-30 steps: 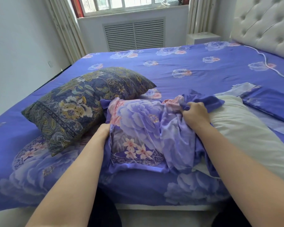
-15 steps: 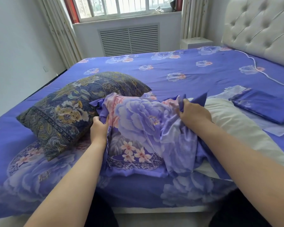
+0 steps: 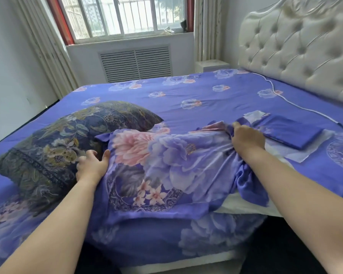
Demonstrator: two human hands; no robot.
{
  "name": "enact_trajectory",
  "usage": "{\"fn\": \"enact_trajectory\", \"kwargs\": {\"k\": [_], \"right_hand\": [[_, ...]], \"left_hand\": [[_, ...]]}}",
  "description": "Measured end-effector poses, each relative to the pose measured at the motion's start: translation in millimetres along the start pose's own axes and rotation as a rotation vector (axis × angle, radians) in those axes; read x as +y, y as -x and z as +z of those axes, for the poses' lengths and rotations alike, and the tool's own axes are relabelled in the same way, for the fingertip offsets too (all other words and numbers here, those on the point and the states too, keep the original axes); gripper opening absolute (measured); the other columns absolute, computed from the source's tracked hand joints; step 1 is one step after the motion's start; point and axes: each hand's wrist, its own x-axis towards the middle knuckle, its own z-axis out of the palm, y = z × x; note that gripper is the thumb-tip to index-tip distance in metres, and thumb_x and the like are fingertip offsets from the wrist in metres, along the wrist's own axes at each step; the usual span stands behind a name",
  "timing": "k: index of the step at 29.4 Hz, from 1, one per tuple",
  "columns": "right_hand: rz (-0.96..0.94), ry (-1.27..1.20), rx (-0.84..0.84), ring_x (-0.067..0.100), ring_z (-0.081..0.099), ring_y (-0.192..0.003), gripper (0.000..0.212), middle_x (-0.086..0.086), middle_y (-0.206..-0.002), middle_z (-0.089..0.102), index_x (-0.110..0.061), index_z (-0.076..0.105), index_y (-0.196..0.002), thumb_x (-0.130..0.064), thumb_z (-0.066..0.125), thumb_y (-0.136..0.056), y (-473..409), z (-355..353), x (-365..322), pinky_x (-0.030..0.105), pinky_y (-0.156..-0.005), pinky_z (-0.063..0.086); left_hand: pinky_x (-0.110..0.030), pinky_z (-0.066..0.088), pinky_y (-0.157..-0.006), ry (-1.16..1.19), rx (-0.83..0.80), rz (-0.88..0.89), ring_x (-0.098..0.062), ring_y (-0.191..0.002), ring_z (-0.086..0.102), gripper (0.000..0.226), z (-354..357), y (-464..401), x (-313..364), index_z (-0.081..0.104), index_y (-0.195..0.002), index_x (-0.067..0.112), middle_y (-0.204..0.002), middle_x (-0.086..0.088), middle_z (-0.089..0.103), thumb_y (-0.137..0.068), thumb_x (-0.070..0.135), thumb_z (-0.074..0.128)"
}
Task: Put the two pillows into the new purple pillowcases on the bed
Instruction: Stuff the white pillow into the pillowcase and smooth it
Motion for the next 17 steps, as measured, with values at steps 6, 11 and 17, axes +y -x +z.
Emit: {"fn": "enact_trajectory", "kwargs": {"k": [6,11,17], "right_hand": [[0.076,0.219,-0.100,0.038,0.028,-0.131,0.033,0.015,-0.141,0.028,-0.017,0.046,-0.128,-0.018,0.040,-0.096,5,4,-27,0.050,-0.106,0.027],[-0.193,0.232,-0.168,0.036,-0.007,-0.144,0.058,0.010,-0.158,-0.003,-0.022,0.020,-0.147,-0.016,0.041,-0.093,-8,7,-52,0.061,-0.111,-0.001],[-0.151,-0.041,-0.094,0.034,0.054,-0.112,0.042,0.016,-0.123,0.058,-0.008,0.060,-0.116,-0.039,0.038,-0.099,-69,0,-68,0.039,-0.095,0.039]], "left_hand": [[-0.046,0.009,-0.116,-0.280,-0.085,0.443,-0.026,-0.145,0.008,0.074,-4,3,50,0.016,-0.150,0.027,-0.159,-0.001,0.006,-0.090,0.069,0.018],[-0.043,-0.002,-0.118,-0.457,-0.275,0.635,-0.020,-0.147,0.003,0.082,50,43,85,0.012,-0.151,0.031,-0.160,-0.001,0.006,-0.082,0.075,0.011],[-0.042,0.003,-0.118,-0.495,-0.205,0.663,-0.017,-0.146,0.012,0.088,74,68,74,0.012,-0.150,0.033,-0.158,0.002,0.015,-0.075,0.075,-0.005]]}}
